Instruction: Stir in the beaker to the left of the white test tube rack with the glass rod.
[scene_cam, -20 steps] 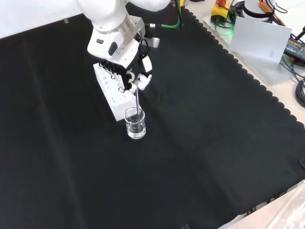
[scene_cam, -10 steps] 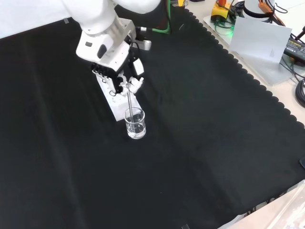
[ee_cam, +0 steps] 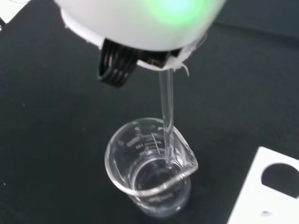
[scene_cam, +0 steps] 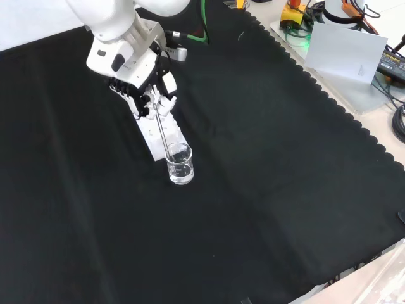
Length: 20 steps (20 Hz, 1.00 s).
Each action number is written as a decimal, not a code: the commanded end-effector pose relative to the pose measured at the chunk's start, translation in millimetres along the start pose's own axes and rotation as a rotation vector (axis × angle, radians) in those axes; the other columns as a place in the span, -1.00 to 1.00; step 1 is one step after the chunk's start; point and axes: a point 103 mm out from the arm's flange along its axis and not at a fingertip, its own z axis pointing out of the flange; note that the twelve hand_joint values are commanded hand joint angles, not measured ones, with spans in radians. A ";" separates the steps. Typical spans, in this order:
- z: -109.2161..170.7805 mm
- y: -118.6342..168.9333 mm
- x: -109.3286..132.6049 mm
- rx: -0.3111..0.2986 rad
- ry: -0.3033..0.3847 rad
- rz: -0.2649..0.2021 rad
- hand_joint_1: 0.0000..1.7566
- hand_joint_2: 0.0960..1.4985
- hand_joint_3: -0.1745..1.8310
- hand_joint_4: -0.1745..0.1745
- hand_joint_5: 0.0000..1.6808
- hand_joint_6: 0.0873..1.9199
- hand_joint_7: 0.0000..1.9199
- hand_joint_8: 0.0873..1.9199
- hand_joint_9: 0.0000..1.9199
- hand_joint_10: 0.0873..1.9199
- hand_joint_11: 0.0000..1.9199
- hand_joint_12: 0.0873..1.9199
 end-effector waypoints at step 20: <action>3.1 -3.9 38.9 -0.014 0.002 -0.028 0.40 -0.51 0.18 -1.00 0.63 -0.36 0.74 -0.26 0.99 -0.44 0.86 -0.37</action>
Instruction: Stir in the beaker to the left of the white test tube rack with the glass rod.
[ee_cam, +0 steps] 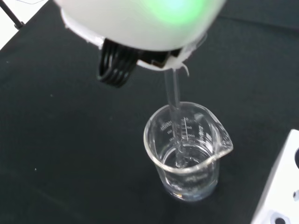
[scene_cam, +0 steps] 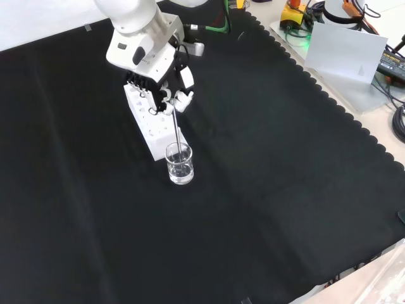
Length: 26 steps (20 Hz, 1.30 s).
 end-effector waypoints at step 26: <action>-6.1 -31.6 -20.6 -0.024 0.000 0.055 0.40 -0.51 0.17 -1.00 0.63 -0.36 0.74 -0.26 0.99 -0.44 0.86 -0.37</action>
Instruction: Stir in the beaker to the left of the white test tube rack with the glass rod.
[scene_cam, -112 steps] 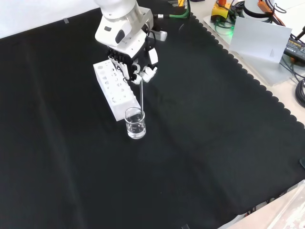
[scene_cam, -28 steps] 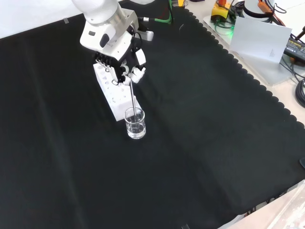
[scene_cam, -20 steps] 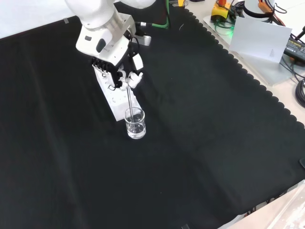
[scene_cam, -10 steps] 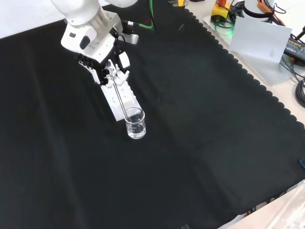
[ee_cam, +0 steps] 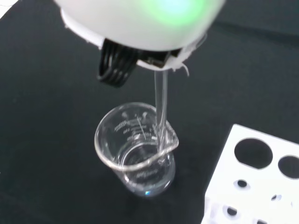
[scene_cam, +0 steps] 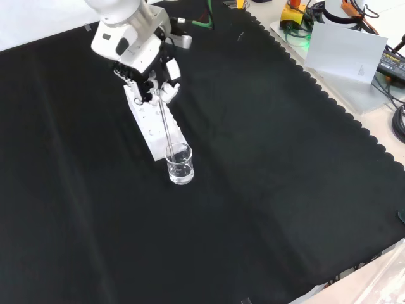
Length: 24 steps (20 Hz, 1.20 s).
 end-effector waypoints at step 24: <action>-2.4 -22.7 48.9 -0.080 -0.023 -0.051 0.40 -0.51 0.17 -1.00 0.63 -0.36 0.74 -0.26 0.99 -0.44 0.85 -0.37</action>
